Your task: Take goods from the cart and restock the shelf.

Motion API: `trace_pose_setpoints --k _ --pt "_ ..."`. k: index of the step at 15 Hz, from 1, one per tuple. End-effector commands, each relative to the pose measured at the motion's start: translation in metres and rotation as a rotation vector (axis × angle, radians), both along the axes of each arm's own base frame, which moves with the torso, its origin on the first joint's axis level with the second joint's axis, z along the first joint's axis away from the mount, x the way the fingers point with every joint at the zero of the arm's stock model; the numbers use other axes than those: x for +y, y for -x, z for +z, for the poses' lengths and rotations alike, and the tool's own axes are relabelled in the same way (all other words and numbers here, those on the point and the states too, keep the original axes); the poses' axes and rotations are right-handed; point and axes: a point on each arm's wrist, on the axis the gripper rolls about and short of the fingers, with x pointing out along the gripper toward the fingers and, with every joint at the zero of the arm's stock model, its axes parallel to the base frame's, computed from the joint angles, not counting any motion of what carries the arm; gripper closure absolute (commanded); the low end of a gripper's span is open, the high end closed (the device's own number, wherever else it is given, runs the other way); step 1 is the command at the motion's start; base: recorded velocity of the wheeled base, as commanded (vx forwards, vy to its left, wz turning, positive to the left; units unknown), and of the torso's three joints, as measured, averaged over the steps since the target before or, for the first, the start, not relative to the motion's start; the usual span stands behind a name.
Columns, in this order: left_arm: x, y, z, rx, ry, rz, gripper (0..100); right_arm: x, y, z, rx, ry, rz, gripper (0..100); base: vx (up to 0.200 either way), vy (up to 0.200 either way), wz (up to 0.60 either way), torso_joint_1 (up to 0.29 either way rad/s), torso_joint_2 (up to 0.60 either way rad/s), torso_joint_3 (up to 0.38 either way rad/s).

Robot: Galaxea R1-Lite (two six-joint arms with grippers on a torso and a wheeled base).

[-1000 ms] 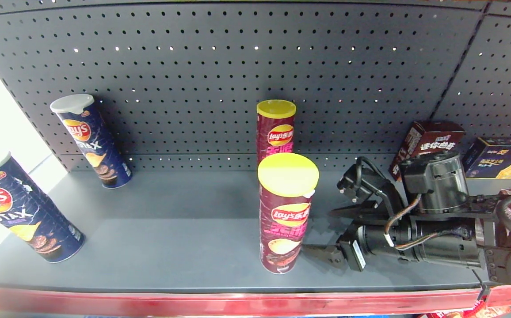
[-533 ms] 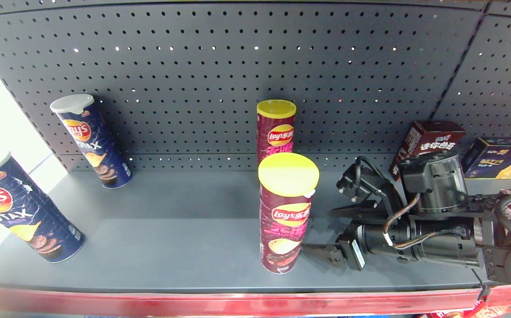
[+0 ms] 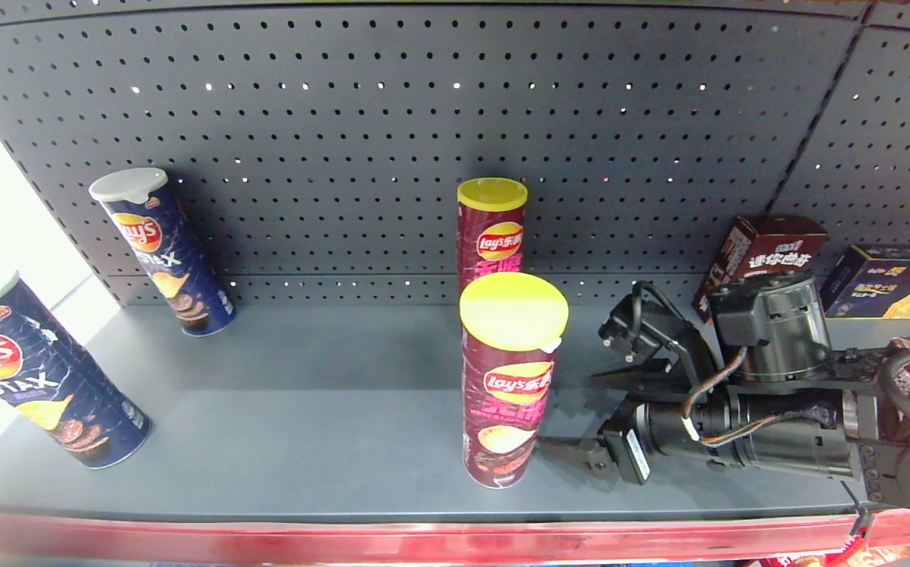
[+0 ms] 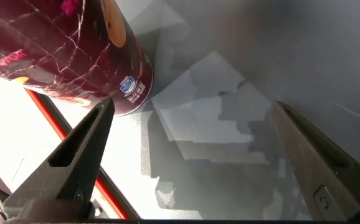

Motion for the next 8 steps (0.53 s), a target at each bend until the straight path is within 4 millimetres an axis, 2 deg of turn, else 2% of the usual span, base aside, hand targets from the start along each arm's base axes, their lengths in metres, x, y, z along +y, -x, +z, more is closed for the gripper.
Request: trace_pose_setpoints --k 1,8 --pt "0.0000 0.0000 0.0000 0.000 0.000 0.000 0 0.0005 -0.0001 0.0006 -0.002 -0.002 0.001 0 0.000 0.000 0.00 0.000 0.00 0.000" --pt "0.0000 -0.0001 0.0000 0.001 0.000 0.000 0 0.0029 -0.0024 -0.0016 0.003 0.001 0.004 0 0.000 0.000 0.00 0.000 0.00 0.000"
